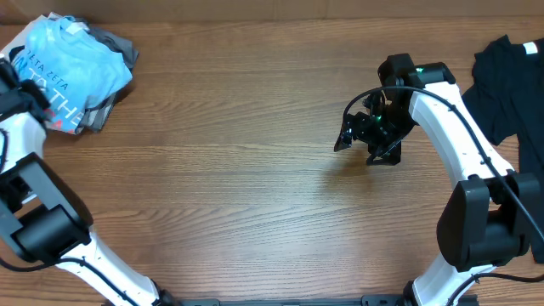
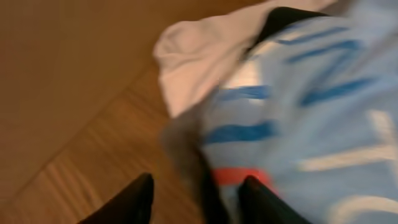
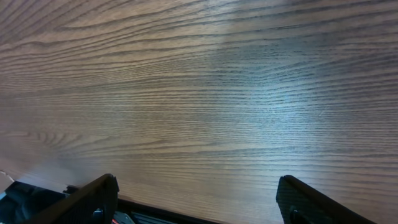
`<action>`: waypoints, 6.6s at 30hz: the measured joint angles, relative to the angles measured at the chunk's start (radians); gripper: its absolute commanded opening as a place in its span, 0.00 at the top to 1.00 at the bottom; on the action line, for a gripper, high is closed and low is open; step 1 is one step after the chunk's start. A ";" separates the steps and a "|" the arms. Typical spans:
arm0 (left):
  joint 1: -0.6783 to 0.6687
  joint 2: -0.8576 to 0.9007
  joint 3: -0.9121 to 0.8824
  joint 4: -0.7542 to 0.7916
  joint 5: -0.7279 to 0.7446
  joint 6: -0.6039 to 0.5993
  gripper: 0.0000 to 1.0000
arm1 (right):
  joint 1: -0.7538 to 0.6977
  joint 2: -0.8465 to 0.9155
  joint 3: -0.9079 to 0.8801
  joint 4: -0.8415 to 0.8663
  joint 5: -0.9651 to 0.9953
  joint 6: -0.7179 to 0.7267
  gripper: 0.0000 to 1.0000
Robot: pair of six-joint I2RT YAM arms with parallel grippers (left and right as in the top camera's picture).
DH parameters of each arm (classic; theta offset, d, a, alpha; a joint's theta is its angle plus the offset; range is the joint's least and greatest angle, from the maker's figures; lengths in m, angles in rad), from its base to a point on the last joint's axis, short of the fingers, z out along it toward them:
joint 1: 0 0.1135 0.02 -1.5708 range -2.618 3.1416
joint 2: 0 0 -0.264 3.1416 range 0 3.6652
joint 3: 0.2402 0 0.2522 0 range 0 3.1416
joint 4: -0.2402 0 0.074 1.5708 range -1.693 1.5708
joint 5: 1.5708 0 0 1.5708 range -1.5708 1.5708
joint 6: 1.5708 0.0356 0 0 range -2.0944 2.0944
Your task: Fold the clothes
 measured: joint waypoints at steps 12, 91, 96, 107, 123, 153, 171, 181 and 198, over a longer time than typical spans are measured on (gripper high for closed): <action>0.003 -0.036 0.002 -0.045 -0.025 -0.089 0.45 | 0.000 0.000 0.000 -0.008 0.000 -0.001 0.14; -0.180 -0.112 0.419 -0.474 0.155 -0.208 0.00 | 0.024 -0.034 0.000 -0.015 0.001 -0.019 0.01; -0.180 -0.371 0.423 -0.539 0.337 -0.238 0.00 | 0.057 -0.156 0.000 -0.012 0.000 -0.019 0.01; -0.180 -0.763 0.431 -0.957 0.705 -0.283 0.00 | 0.111 -0.643 0.004 -0.079 0.064 0.000 0.00; -0.180 -1.141 0.362 -1.418 0.825 -0.174 0.00 | 0.120 -1.267 0.012 -0.165 0.221 0.067 0.00; -0.551 -1.713 -0.019 -1.507 0.927 0.035 0.00 | 0.120 -1.310 -0.124 0.015 0.401 0.134 0.00; -0.647 -1.712 -0.074 -1.503 0.802 0.079 0.00 | 0.120 -1.310 -0.124 0.062 0.487 0.159 0.00; -0.647 -1.712 -0.074 -1.503 0.794 0.080 0.00 | 0.120 -1.310 -0.124 0.040 0.490 0.159 0.00; -0.647 -1.712 -0.074 -1.503 0.794 0.080 0.00 | 0.120 -1.310 -0.124 0.006 0.492 0.159 0.00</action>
